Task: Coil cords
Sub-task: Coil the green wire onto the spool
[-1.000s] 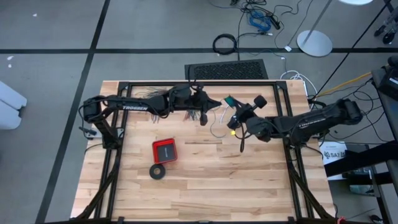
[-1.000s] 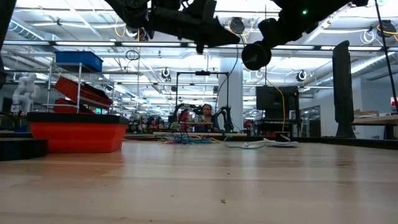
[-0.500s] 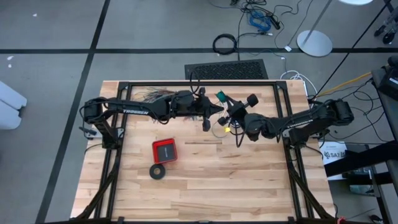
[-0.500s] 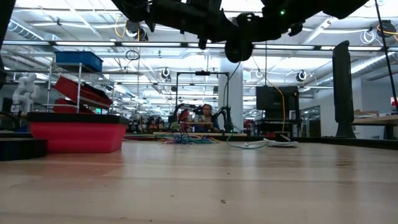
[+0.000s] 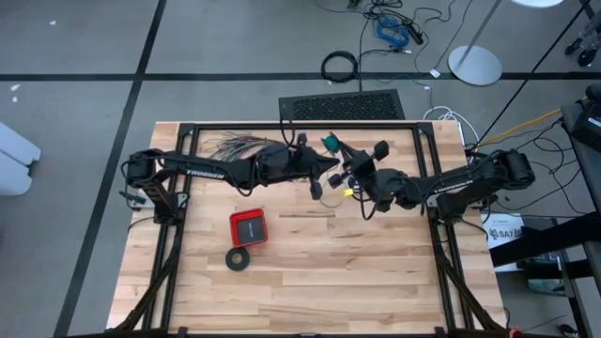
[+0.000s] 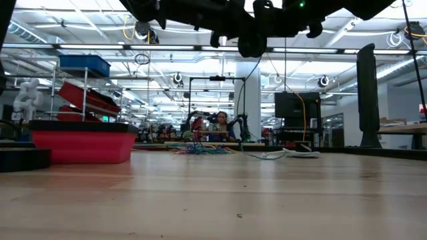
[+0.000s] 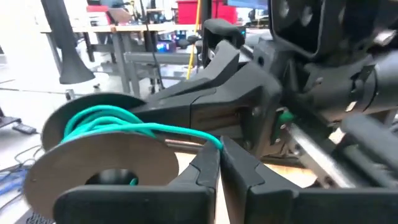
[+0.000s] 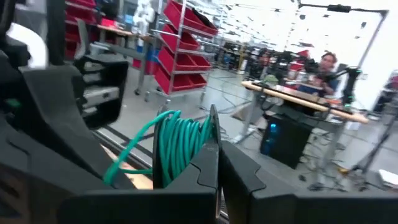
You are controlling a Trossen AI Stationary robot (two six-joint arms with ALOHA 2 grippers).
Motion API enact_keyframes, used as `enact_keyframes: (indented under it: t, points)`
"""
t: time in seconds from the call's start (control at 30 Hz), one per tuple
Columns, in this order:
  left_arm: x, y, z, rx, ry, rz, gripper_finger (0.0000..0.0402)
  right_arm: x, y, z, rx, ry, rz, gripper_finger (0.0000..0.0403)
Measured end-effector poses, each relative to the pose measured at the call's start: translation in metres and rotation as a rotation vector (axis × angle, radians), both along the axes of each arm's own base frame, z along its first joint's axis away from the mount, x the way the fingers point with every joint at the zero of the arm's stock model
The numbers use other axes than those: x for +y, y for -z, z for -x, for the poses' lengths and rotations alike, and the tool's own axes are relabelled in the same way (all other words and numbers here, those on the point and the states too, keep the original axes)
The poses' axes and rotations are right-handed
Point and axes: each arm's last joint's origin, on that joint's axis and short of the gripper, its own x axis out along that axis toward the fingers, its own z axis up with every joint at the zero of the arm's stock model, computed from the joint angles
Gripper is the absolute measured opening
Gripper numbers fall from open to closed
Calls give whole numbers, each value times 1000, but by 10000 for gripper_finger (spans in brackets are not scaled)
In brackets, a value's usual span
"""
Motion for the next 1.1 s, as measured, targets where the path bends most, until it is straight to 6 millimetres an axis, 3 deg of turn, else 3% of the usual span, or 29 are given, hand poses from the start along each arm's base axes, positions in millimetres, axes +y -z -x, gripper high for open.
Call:
enact_keyframes:
  t: [0.53, 0.8, 1.1]
  points:
    - [-4, 10, -8, -21, -57, -15, 15, 0, -11, -1, -253, -115, -80, 0]
    - [-13, 17, -7, 79, -117, -71, 15, 2, -14, 3, -221, -126, -63, 0]
    - [-17, 17, -7, 93, -158, -120, 15, 3, -24, 9, -300, -207, -98, 0]
